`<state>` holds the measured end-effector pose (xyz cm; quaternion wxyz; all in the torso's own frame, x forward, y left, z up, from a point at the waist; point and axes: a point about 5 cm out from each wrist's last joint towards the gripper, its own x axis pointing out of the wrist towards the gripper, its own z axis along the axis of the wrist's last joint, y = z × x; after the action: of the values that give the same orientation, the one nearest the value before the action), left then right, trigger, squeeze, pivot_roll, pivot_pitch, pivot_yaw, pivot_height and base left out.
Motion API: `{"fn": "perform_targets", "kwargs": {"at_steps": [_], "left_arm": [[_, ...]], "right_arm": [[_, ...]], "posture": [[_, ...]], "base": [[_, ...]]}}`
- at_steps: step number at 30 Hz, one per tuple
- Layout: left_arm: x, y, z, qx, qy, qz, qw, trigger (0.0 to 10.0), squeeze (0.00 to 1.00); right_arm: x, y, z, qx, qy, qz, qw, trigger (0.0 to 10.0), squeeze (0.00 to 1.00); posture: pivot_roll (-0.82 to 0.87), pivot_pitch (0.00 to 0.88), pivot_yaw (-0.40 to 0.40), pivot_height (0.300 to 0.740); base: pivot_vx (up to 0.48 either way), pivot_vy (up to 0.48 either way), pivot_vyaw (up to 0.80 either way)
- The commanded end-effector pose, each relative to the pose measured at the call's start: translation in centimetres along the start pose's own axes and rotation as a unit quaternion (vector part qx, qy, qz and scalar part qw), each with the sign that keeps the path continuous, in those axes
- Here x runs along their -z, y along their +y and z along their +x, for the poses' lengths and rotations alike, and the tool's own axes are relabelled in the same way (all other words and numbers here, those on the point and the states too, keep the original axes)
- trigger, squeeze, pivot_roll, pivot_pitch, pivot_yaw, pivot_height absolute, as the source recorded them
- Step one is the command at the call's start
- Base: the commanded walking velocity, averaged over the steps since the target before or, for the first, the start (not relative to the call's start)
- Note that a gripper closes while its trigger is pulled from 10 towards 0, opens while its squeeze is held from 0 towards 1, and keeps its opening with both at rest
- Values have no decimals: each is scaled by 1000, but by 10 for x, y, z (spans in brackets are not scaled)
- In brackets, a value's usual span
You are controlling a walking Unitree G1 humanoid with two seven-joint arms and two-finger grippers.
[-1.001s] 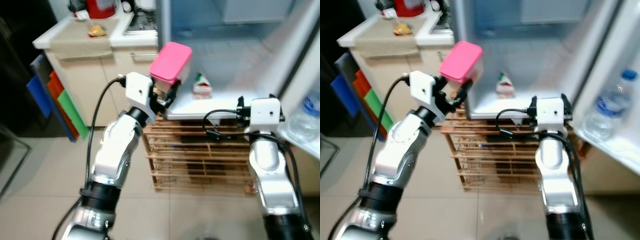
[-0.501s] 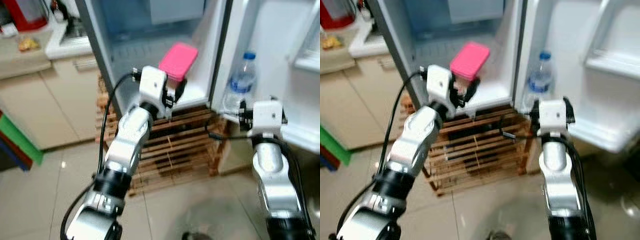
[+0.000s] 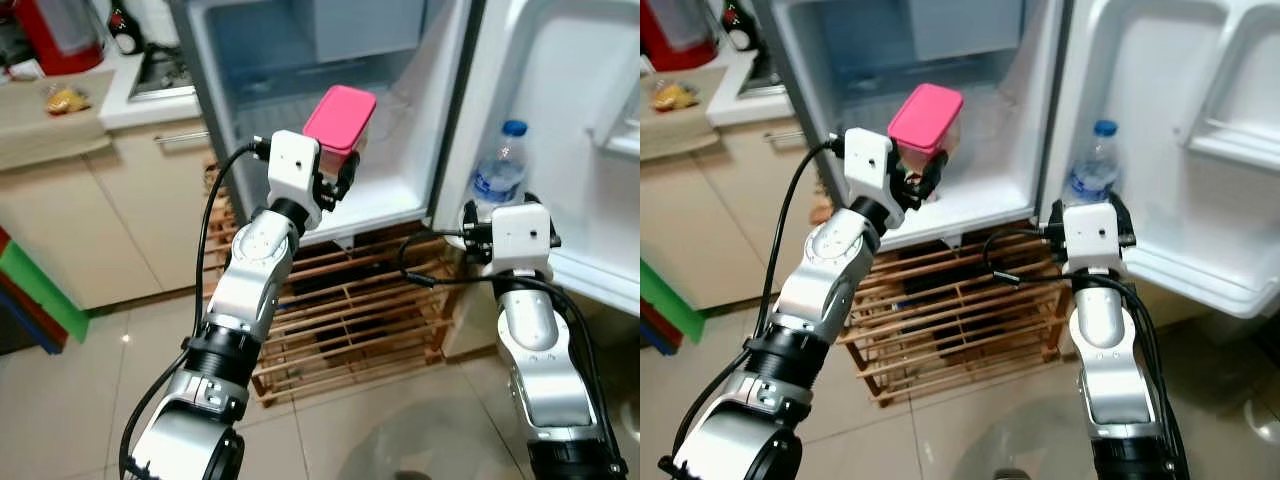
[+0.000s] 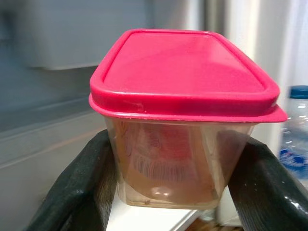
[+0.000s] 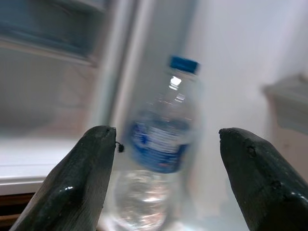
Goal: Restocking fridge
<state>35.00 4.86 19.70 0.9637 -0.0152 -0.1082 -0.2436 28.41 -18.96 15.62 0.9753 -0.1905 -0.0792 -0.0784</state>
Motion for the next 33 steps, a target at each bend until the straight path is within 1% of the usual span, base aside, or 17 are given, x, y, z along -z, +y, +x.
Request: {"fn": "perform_targets", "kwargs": {"at_steps": [1,3,8,15,24,31,33], "left_arm": [[-2,1,1,6,-3,12,1000,10000,0],[-2,0,1,9,-3,13,1000,10000,0],[-3,-2,3,12,-8,20,1000,10000,0],[-4,-5,4,17,-13,29,999,10000,0],[2,-8,5,24,2,38,999,10000,0],[3,-10,6,29,5,36,999,10000,0],[7,-12,6,33,15,31,999,10000,0]], "right_arm": [[-5,2,1,-5,-10,1,1000,10000,0],[-5,3,1,-7,-6,0,1000,10000,0],[-5,5,1,-10,-10,8,1000,10000,0],[-7,5,1,-11,-18,7,1000,10000,0],[-10,6,-2,-14,-25,8,1000,10000,0],[-8,5,-4,-14,-22,6,1000,10000,0],[-8,5,-5,-14,-20,5,1000,10000,0]], "posture": [[-202,0,88,740],[-201,0,88,740],[-201,0,90,736],[-202,0,93,736],[-212,0,105,736],[-217,0,107,736],[-220,0,107,736]], "base": [[480,0,0],[480,0,0],[480,0,-582],[0,0,0],[0,0,0],[0,0,0],[0,0,0]]}}
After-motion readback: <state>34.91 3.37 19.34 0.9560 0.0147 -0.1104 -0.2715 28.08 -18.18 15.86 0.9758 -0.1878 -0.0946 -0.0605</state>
